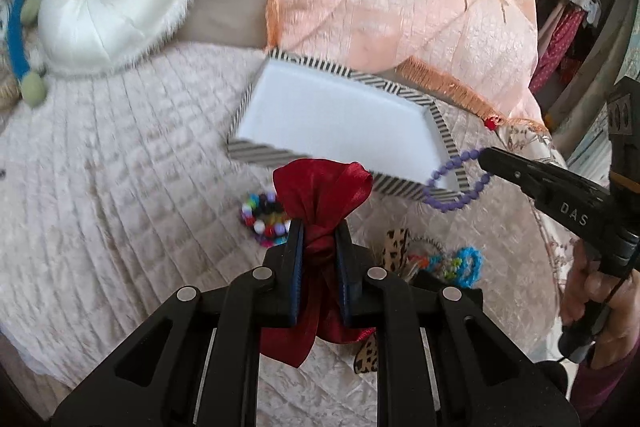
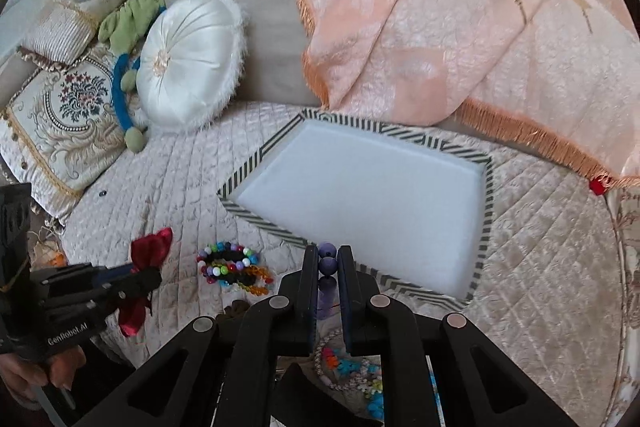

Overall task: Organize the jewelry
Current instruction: 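Carry the red bow and purple bracelet into the striped tray and open both tools, then withdraw both open tools from the tray toward the remaining jewelry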

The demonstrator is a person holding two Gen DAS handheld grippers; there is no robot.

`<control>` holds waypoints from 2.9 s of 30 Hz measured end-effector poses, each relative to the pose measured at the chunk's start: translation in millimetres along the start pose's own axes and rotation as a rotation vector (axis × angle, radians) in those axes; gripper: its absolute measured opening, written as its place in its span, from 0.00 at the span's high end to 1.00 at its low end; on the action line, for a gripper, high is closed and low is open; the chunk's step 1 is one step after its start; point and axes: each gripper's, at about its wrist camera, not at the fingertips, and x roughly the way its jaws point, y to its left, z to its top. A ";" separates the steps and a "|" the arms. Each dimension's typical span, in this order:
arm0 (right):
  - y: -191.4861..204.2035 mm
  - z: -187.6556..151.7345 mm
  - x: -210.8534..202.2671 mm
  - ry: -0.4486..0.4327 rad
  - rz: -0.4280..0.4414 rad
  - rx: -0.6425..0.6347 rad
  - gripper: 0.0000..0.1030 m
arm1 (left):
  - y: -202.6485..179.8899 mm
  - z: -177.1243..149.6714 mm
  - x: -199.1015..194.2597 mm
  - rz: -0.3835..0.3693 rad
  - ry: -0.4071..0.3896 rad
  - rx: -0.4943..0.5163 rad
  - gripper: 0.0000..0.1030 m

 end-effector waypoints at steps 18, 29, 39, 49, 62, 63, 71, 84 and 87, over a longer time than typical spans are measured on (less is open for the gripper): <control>-36.4 19.8 16.5 0.001 -0.063 0.023 0.92 | -14.7 70.9 44.5 0.125 -0.052 0.110 0.87; -65.0 39.4 72.5 0.010 -0.007 0.135 0.92 | -9.6 113.1 125.2 0.112 0.051 0.058 0.87; -100.7 13.5 115.3 0.133 -0.068 0.198 0.92 | 3.4 107.6 181.0 0.178 0.131 0.043 0.87; -113.4 -7.9 125.4 0.187 -0.130 0.195 0.80 | 3.2 105.2 194.4 0.231 0.129 0.032 0.54; -87.5 -2.1 82.3 0.104 -0.111 0.195 0.60 | -8.6 92.6 136.8 0.243 0.051 0.066 0.45; -84.3 -1.6 78.0 0.094 -0.111 0.192 0.60 | -11.2 90.0 128.7 0.246 0.039 0.074 0.45; -53.0 -17.9 36.2 0.034 -0.096 0.189 0.59 | -23.0 65.7 80.3 0.243 -0.009 0.089 0.45; -22.9 -67.0 -28.1 0.010 -0.104 0.157 0.45 | -25.5 9.7 14.1 0.168 -0.008 0.076 0.39; -19.8 -79.6 -36.7 0.020 -0.108 0.151 0.45 | -27.6 -5.2 4.5 0.151 0.005 0.076 0.39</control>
